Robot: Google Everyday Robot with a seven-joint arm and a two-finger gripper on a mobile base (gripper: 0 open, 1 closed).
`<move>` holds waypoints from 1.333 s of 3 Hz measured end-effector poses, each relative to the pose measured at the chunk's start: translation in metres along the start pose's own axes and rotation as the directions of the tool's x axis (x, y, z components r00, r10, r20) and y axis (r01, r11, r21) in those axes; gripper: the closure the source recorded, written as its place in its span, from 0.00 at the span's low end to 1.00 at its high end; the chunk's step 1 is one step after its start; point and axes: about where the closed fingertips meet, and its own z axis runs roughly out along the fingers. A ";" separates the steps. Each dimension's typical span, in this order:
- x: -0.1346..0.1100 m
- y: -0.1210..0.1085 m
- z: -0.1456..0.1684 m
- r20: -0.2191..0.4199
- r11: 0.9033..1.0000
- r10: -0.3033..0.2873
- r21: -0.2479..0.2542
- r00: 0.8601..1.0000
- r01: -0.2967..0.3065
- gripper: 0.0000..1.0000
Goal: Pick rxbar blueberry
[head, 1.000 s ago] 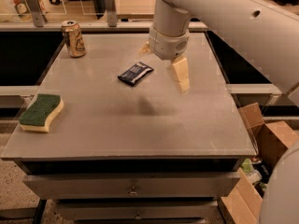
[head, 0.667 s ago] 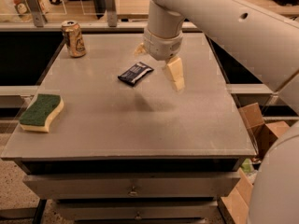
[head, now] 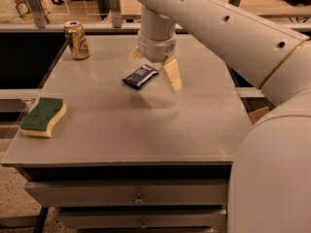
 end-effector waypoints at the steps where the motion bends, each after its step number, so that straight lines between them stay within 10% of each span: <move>1: -0.003 -0.014 0.010 0.003 1.000 -0.023 -0.014 1.000 0.023 0.00; 4: -0.008 -0.038 0.043 -0.005 0.996 -0.051 -0.067 0.999 0.050 0.00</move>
Offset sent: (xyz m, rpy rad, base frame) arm 0.0214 0.0297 -0.0277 -0.0383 0.0587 0.0543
